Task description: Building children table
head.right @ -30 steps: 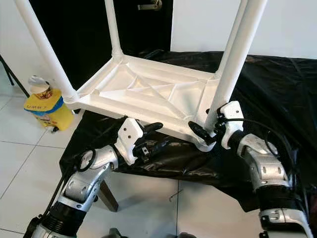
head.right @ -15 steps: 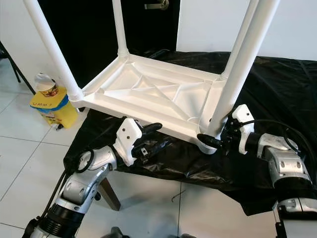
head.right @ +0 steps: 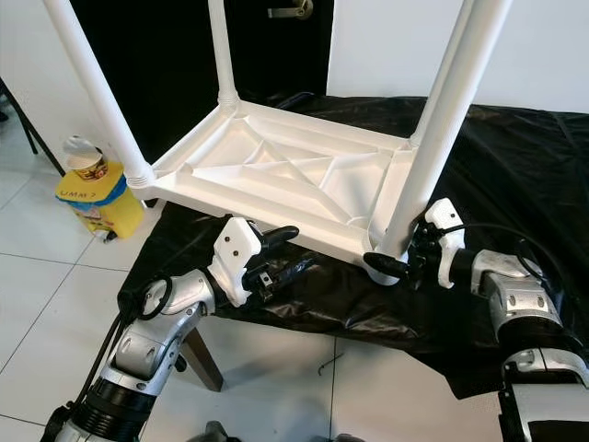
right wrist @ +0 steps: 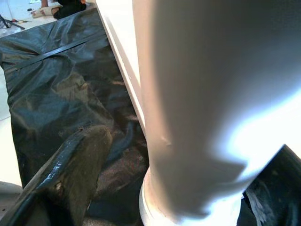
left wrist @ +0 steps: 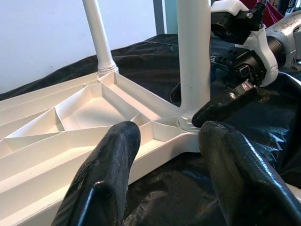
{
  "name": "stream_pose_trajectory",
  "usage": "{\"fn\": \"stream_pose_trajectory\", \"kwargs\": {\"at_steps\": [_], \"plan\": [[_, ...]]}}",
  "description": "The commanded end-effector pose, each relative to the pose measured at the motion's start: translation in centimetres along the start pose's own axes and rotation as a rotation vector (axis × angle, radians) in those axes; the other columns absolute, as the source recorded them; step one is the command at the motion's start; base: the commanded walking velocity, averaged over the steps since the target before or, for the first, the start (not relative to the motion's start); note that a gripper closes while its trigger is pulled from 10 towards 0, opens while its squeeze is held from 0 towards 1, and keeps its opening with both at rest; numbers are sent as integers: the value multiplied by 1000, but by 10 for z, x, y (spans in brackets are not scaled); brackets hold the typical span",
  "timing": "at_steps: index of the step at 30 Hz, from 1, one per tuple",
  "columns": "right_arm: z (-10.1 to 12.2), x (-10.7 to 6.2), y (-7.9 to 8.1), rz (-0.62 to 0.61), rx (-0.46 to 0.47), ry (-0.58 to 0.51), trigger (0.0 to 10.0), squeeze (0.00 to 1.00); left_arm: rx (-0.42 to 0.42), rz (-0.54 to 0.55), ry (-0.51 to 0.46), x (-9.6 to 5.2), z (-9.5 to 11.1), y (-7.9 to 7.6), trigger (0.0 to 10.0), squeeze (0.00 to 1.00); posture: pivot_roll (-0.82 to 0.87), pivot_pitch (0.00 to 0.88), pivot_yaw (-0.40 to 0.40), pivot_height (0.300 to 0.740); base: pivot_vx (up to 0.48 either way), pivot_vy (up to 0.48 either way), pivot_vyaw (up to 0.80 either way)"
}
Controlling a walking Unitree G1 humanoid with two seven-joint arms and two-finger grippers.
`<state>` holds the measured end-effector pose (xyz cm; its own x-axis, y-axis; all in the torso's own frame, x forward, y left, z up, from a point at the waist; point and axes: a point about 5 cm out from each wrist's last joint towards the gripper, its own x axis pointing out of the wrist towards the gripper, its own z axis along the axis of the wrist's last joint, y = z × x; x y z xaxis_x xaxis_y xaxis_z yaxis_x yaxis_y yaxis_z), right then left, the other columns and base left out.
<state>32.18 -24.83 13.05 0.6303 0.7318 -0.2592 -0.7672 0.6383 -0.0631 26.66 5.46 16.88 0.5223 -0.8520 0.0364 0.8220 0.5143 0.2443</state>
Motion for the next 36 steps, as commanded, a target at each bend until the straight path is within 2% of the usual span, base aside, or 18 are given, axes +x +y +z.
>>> {"fn": "stream_pose_trajectory", "kwargs": {"at_steps": [1,2,3,4,10,17,18,21,22,24,25,27,28,29,30,32,33,36], "plan": [[3,8,2,25,-23,8,5529,0,23,58,3,0,4,4,10000,0,88,13,-23,740,0,0,0],[3,8,2,25,-23,8,5529,0,23,58,3,0,4,4,10000,0,88,13,-23,740,0,0,0],[3,10,1,18,-26,3,4235,0,26,59,3,0,4,5,10000,0,90,12,-23,740,0,0,0],[3,13,1,10,-33,-2,0,0,30,60,3,-1,5,6,10000,0,95,11,-22,740,0,0,0],[-3,18,3,-21,-44,-9,0,0,30,57,9,-3,5,5,10000,0,99,12,-18,740,0,0,0],[-10,15,3,-68,-48,2,0,0,25,51,12,-3,4,2,10000,0,91,15,-16,740,0,0,0],[-12,14,2,-89,-43,-6,10000,0,22,48,10,-2,4,1,10000,0,87,16,-18,740,0,0,0],[-13,13,4,-128,-56,-22,10000,0,18,46,10,-2,4,0,10000,0,83,18,-25,740,0,0,0],[-14,12,5,-178,-69,-41,10000,0,14,48,9,-2,3,-1,10000,0,72,23,-34,740,0,0,0],[-14,12,5,-178,-69,-41,10000,0,14,48,9,-2,3,-1,10000,0,72,23,-34,740,0,0,0],[-15,14,8,-227,-67,-71,10000,0,8,49,9,-2,2,-2,10000,0,62,30,-40,740,0,0,0],[-15,14,8,-227,-67,-71,10000,0,8,49,9,-2,2,-2,10000,0,62,30,-40,740,0,0,0],[-16,15,12,-292,-47,-101,10000,0,-1,50,9,-2,1,-4,10000,0,53,35,-44,740,0,0,0],[-16,15,12,-292,-47,-101,10000,0,-1,50,9,-2,1,-4,10000,0,53,35,-44,740,0,0,0],[-17,17,16,-385,-29,-140,10000,0,-11,50,9,-1,-1,-7,10000,0,37,34,-46,740,0,0,0],[-17,17,16,-385,-29,-140,10000,0,-11,50,9,-1,-1,-7,10000,0,37,34,-46,740,0,0,0],[-17,17,19,-448,-16,-164,10000,0,-17,50,9,0,-2,-8,10000,0,37,34,-46,740,0,0,0],[-20,26,34,-583,46,-214,10000,0,-34,54,7,1,-3,-11,10000,0,19,38,-50,740,0,0,0]]}}
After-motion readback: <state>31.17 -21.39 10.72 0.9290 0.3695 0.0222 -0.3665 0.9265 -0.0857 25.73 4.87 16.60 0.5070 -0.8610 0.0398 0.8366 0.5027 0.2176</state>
